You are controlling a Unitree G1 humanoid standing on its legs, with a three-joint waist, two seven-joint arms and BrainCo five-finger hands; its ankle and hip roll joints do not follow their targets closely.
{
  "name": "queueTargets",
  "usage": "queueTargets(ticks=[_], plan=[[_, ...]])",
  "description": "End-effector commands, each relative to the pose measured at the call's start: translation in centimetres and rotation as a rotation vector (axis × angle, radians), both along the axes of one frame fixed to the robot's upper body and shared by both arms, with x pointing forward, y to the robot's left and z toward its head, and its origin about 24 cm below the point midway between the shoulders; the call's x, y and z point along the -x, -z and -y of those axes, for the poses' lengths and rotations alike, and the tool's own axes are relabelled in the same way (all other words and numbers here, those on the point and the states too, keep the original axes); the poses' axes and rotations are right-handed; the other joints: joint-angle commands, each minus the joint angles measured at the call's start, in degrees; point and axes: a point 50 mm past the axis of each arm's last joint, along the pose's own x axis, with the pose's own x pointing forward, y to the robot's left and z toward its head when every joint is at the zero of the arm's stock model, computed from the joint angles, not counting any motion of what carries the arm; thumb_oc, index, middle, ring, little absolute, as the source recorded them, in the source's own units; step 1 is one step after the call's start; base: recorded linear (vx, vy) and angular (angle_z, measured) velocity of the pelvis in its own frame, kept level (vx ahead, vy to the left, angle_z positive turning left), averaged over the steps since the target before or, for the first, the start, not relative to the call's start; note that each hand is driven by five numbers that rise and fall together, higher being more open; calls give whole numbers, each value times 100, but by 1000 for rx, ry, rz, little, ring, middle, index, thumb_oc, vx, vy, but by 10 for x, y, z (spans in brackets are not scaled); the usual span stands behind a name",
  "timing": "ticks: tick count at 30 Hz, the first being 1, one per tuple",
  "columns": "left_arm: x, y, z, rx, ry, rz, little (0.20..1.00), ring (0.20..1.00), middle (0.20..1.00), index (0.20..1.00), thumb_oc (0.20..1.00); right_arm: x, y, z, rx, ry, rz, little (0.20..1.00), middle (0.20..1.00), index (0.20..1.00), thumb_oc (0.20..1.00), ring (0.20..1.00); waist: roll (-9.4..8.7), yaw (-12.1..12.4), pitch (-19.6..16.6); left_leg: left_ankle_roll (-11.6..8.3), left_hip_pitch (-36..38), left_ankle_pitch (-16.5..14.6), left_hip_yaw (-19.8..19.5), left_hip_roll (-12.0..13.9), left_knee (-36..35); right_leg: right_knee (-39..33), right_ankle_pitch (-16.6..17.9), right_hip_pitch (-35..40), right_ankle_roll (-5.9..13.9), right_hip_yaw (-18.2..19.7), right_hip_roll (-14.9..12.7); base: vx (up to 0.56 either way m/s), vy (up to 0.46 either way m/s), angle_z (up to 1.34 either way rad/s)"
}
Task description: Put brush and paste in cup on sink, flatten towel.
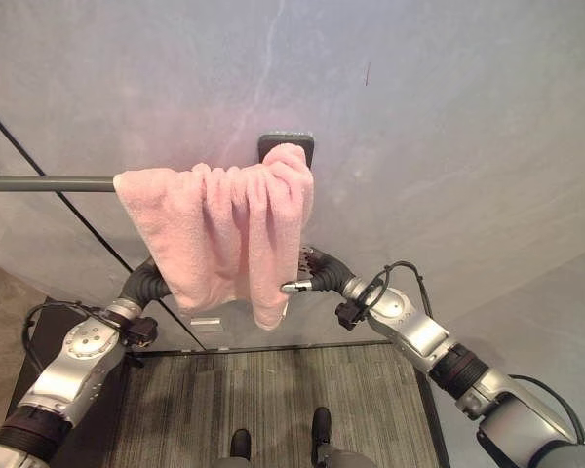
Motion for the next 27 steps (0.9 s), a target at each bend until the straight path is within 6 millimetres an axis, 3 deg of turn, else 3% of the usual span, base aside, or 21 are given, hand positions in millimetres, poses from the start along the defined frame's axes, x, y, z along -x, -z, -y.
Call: queueTargets(ticks=[1, 6, 11, 15, 18, 19, 23, 26, 27], plan=[[-21, -35, 30, 104, 87, 179, 200, 200, 200, 200, 200, -7, -27, -14, -78, -20, 81, 200, 200, 200, 200, 200, 153, -34, -194, 166, 28, -86, 81, -192, 104, 191, -193, 404, 601, 139, -457, 0, 0, 0], [-14, -27, 17, 111, 9, 181, 200, 200, 200, 200, 200, -4, -29, -4, -71, 8, 127, 200, 200, 200, 200, 200, 182, -18, -298, 166, 151, -136, 81, -175, 108, 202, -259, 528, 603, 134, -458, 34, -11, 0], [-2, -49, 0, 158, -94, 324, 200, 200, 200, 200, 200, 5, -64, 7, -146, 10, 272, 200, 200, 200, 200, 200, 194, -22, -400, 161, 283, -168, 56, -159, 91, 188, -323, 669, 608, 105, -455, 28, -3, 0], [9, -51, -7, 228, -191, 396, 200, 200, 200, 200, 200, 19, -83, 3, -280, -38, 322, 200, 200, 200, 200, 200, 179, -12, -435, 162, 311, -171, 60, -153, 64, 164, -337, 685, 604, 98, -457, 0, 0, 0], [12, -26, -14, 208, -280, 312, 200, 200, 200, 200, 200, 22, -70, -14, -242, -98, 261, 200, 200, 200, 200, 200, 139, 75, -356, 177, 182, -123, 34, -180, 40, 141, -303, 608, 583, 56, -473, -82, 23, -1], [11, -7, -15, 203, -313, 234, 200, 200, 200, 200, 200, 22, -59, -23, -235, -111, 206, 200, 200, 200, 200, 200, 131, 116, -309, 178, 116, -99, 20, -191, 40, 126, -277, 573, 576, 31, -488, -86, 16, 6], [4, 22, -11, 101, -335, 101, 200, 200, 200, 200, 200, 24, -46, -56, -232, -181, 114, 200, 200, 200, 200, 200, 55, 227, -230, 190, -47, -46, -36, -223, 53, 94, -205, 501, 584, -13, -508, -72, 9, 13], [1, 23, -10, 99, -348, 99, 200, 200, 200, 200, 200, 26, -47, -69, -236, -207, 94, 219, 219, 219, 219, 219, -19, 293, -249, 223, -62, -55, -45, -268, 68, 135, -137, 486, 605, -13, -548, -26, 30, 10], [0, 19, -11, 95, -358, 114, 238, 238, 238, 238, 238, 26, -49, -71, -238, -214, 99, 225, 225, 225, 225, 225, -22, 300, -258, 234, -55, -62, -42, -283, 74, 158, -111, 475, 615, 7, -561, -8, 49, 3]])
